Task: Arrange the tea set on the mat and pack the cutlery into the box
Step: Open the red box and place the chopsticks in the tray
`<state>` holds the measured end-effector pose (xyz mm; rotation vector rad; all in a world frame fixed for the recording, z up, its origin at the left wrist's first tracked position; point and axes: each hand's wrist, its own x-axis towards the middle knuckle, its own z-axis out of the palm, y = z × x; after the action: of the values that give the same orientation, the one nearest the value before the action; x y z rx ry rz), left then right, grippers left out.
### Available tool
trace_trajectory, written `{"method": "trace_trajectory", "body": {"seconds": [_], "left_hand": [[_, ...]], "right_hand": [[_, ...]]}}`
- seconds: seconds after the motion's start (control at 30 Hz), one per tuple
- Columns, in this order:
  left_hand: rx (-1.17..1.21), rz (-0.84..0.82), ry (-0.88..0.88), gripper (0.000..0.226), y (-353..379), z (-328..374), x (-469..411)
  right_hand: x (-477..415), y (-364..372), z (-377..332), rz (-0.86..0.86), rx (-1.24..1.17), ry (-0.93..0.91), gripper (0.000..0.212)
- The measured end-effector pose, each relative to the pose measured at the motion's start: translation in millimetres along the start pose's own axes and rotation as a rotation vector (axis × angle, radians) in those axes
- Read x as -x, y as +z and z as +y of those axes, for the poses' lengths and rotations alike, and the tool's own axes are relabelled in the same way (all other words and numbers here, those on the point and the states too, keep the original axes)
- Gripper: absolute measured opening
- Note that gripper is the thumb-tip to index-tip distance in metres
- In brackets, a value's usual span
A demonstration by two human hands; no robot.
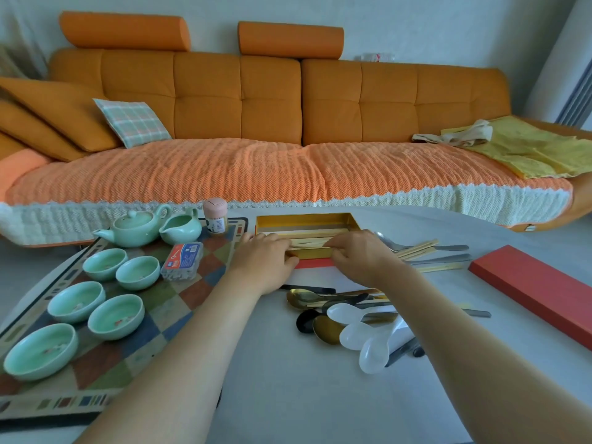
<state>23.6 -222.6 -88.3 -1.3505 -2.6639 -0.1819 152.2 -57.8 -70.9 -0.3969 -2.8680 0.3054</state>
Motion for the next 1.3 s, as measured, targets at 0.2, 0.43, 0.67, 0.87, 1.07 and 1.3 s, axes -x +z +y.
{"method": "trace_trajectory", "body": {"seconds": [0.2,0.43,0.67,0.87,1.07,1.3], "left_hand": [[0.049,0.155,0.068,0.05,-7.2,13.2,4.4],[0.256,0.269,0.223,0.032,-14.1,60.2,5.9],[0.351,0.056,0.254,0.03,-3.3,106.3,8.0],[0.177,-0.117,0.294,0.039,7.5,122.4,4.5],[0.145,-0.03,0.243,0.039,4.2,120.5,2.3],[0.171,0.013,0.161,0.024,-3.4,114.0,6.8]], "right_hand": [[4.5,-6.2,11.6,0.141,-0.124,-0.005,0.039],[31.1,-37.3,35.3,0.219,-0.105,0.1,0.033],[69.6,-36.2,66.7,-0.041,0.101,0.199,0.035],[78.4,-33.1,74.2,-0.026,0.172,0.158,0.04],[66.0,-18.7,68.3,-0.055,0.201,0.18,0.028],[55.8,-16.5,51.9,-0.061,0.206,0.117,0.018]]}}
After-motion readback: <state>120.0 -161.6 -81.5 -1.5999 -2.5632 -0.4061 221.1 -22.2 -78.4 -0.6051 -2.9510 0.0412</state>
